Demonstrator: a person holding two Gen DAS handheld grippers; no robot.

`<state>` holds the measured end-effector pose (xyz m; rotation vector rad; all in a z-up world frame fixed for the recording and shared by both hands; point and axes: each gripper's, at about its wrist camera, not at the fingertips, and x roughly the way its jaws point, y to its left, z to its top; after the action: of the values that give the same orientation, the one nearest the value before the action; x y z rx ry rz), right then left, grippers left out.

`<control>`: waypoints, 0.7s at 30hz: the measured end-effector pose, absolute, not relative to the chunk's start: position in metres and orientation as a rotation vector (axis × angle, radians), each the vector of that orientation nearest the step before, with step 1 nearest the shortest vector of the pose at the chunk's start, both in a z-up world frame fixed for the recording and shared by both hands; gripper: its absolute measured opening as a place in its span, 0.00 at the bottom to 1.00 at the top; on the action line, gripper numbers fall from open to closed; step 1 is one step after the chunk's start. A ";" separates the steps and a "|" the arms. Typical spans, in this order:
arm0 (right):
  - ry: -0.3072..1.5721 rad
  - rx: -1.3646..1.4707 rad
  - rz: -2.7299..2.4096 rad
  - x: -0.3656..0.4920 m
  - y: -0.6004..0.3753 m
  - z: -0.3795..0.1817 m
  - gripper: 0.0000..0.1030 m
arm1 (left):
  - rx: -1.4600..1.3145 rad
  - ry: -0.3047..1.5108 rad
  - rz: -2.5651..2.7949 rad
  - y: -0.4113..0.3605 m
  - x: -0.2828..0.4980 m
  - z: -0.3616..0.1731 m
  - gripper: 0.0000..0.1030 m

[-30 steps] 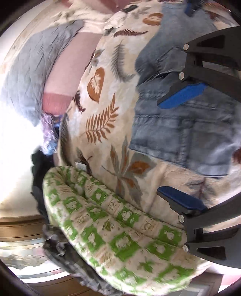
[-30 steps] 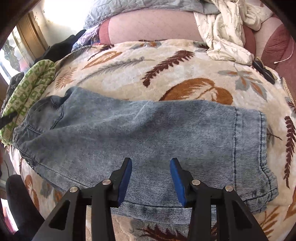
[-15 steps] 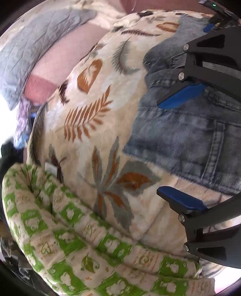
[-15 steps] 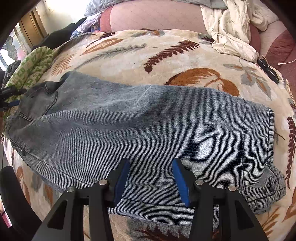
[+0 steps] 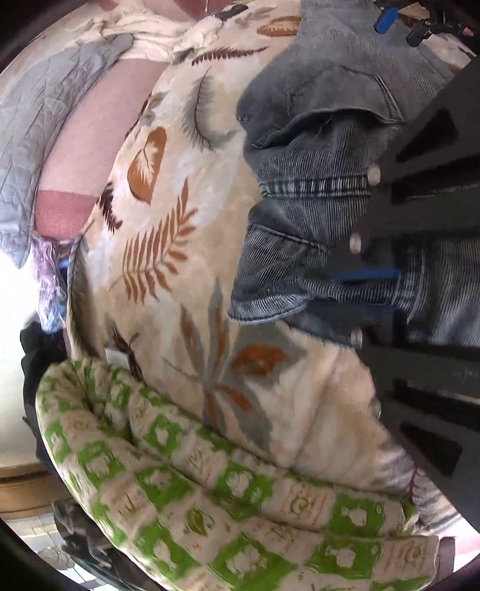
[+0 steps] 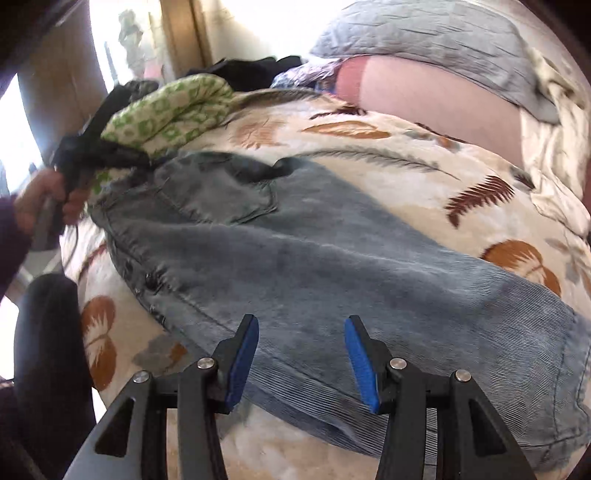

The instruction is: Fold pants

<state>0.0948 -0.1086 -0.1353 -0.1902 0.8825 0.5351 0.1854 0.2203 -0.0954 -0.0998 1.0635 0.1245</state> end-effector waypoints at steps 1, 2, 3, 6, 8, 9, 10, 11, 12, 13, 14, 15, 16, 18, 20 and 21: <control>0.893 -0.197 0.531 0.095 -0.106 -0.139 0.51 | -0.115 1.060 0.129 0.224 0.183 -0.095 0.08; 0.904 -0.199 0.530 0.096 -0.104 -0.141 0.51 | -0.133 1.051 0.140 0.229 0.180 -0.094 0.08; 0.921 -0.199 0.528 0.097 -0.103 -0.144 0.51 | -0.149 1.040 0.151 0.233 0.177 -0.092 0.08; 0.985 -0.195 0.525 0.101 -0.105 -0.154 0.51 | -0.191 0.997 0.199 0.245 0.168 -0.090 0.08; 0.984 -0.192 0.530 0.100 -0.105 -0.154 0.51 | -0.240 0.986 0.223 0.251 0.165 -0.093 0.08; 0.988 -0.192 0.533 0.100 -0.105 -0.154 0.51 | -0.243 0.985 0.234 0.251 0.164 -0.095 0.08; 0.990 -0.189 0.536 0.099 -0.106 -0.155 0.51 | -0.238 0.980 0.245 0.249 0.164 -0.097 0.08; 0.995 -0.184 0.539 0.099 -0.107 -0.156 0.51 | -0.228 0.977 0.253 0.247 0.165 -0.098 0.08; 1.006 -0.181 0.546 0.099 -0.108 -0.156 0.51 | -0.210 0.985 0.261 0.243 0.166 -0.099 0.10; 1.021 -0.180 0.557 0.100 -0.110 -0.156 0.52 | -0.193 1.005 0.259 0.240 0.167 -0.102 0.13; 1.032 -0.176 0.567 0.099 -0.113 -0.156 0.52 | -0.174 1.036 0.256 0.238 0.168 -0.104 0.14; 1.044 -0.170 0.577 0.099 -0.115 -0.155 0.53 | -0.171 1.039 0.266 0.238 0.166 -0.101 0.19; 1.051 -0.165 0.585 0.099 -0.117 -0.156 0.54 | -0.176 1.028 0.276 0.239 0.163 -0.097 0.26; 1.058 -0.165 0.593 0.099 -0.119 -0.155 0.55 | -0.184 0.994 0.301 0.242 0.155 -0.084 0.39; 1.063 -0.174 0.602 0.097 -0.120 -0.154 0.57 | -0.187 0.943 0.311 0.242 0.144 -0.068 0.47; 1.070 -0.169 0.612 0.097 -0.119 -0.153 0.59 | -0.179 0.908 0.304 0.238 0.138 -0.058 0.52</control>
<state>0.0974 -0.1186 -0.1533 -0.1689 1.0699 0.6120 0.1376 0.2385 -0.0581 -0.1791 0.9083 0.3037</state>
